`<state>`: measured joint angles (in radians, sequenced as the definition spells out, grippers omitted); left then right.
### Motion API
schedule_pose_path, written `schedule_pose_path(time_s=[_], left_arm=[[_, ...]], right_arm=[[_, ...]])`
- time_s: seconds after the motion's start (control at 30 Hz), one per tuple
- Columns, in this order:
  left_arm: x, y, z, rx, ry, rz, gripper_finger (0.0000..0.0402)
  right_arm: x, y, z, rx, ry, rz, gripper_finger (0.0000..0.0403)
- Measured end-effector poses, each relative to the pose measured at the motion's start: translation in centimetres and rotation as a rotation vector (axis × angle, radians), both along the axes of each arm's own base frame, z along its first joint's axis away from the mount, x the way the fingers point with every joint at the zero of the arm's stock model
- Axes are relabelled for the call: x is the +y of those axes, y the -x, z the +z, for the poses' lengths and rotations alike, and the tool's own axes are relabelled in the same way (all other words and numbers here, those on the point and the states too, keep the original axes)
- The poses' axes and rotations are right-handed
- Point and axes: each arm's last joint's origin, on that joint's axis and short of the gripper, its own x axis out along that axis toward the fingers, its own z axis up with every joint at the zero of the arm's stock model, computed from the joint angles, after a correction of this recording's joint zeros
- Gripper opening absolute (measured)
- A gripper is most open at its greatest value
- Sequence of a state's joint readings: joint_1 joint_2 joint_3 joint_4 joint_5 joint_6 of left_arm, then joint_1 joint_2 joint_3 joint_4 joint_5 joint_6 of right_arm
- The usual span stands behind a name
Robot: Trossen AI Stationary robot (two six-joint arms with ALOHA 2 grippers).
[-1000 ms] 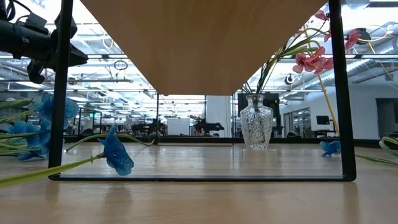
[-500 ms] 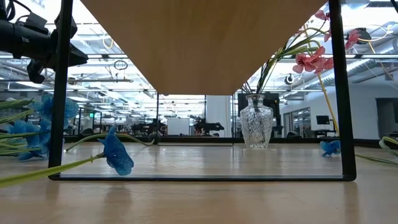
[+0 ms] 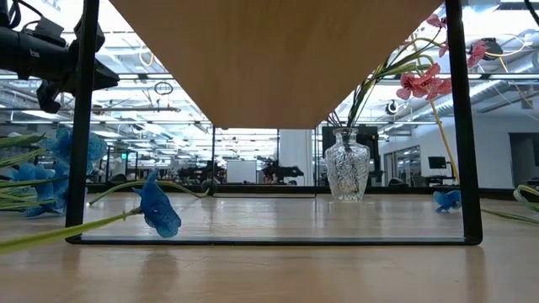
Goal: Pick and place flowers into a vace then onto a shelf
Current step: Put the left blue flowers into the left transparent vase
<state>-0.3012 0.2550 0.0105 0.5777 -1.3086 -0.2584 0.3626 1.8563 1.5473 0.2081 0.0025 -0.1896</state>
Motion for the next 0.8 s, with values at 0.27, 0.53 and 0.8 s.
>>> schedule_pose_path(time_s=[0.27, 0.53, 0.8], left_arm=[[0.0, 0.0, 0.0, 0.000, -0.001, -0.002, 0.0051], [0.0, 0.0, 0.0, -0.001, 0.000, -0.001, 0.0051], [0.0, 0.0, 0.1, -0.015, 0.007, -0.002, 0.0051]], right_arm=[[0.1, 7.2, 3.7, 0.005, -0.080, -0.001, 0.0265], [-1.5, 16.9, 2.8, -0.218, -0.155, -0.184, 0.0113], [-3.7, 23.6, -0.7, -0.362, -0.222, -0.206, 0.0010]])
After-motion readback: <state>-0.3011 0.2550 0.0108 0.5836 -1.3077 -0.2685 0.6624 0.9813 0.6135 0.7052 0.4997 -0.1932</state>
